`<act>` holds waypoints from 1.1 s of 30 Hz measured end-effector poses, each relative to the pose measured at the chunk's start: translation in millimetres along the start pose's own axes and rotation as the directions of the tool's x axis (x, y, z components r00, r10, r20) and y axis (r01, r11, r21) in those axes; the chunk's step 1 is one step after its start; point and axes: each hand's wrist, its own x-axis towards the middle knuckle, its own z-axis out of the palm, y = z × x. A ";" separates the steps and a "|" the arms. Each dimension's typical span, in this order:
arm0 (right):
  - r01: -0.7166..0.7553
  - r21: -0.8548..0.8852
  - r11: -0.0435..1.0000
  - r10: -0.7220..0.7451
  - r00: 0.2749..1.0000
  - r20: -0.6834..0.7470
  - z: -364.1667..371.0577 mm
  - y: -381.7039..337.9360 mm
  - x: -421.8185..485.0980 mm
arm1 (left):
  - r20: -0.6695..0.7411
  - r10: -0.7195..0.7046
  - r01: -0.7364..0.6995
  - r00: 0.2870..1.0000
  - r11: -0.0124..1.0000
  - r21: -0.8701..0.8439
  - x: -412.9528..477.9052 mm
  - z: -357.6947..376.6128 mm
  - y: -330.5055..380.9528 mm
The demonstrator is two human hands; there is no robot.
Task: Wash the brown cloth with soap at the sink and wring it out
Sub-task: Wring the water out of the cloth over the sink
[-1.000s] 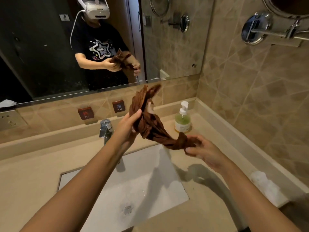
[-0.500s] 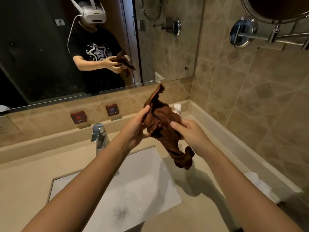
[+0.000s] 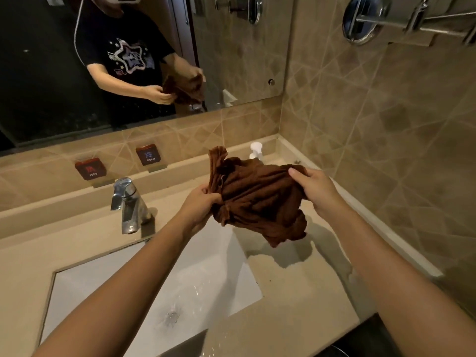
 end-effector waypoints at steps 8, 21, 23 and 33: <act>-0.204 0.144 0.968 0.194 0.978 0.078 -18.3 7.7 33.6 | 0.006 -0.238 0.233 0.971 0.945 -0.231 18.6 3.4 -18.1; -0.282 -0.001 0.959 0.282 0.958 -0.048 -57.3 21.3 89.8 | -0.157 -0.152 0.158 0.976 0.987 0.022 80.6 4.3 -22.4; -0.300 0.001 0.954 0.300 0.953 -0.039 -60.0 25.8 91.6 | -0.090 -0.175 0.177 0.980 0.984 0.024 90.3 11.4 -17.8; -0.145 0.116 0.983 0.159 0.981 -0.114 -71.3 -2.3 109.5 | 0.012 -0.034 0.019 0.999 0.776 0.630 123.3 24.2 24.0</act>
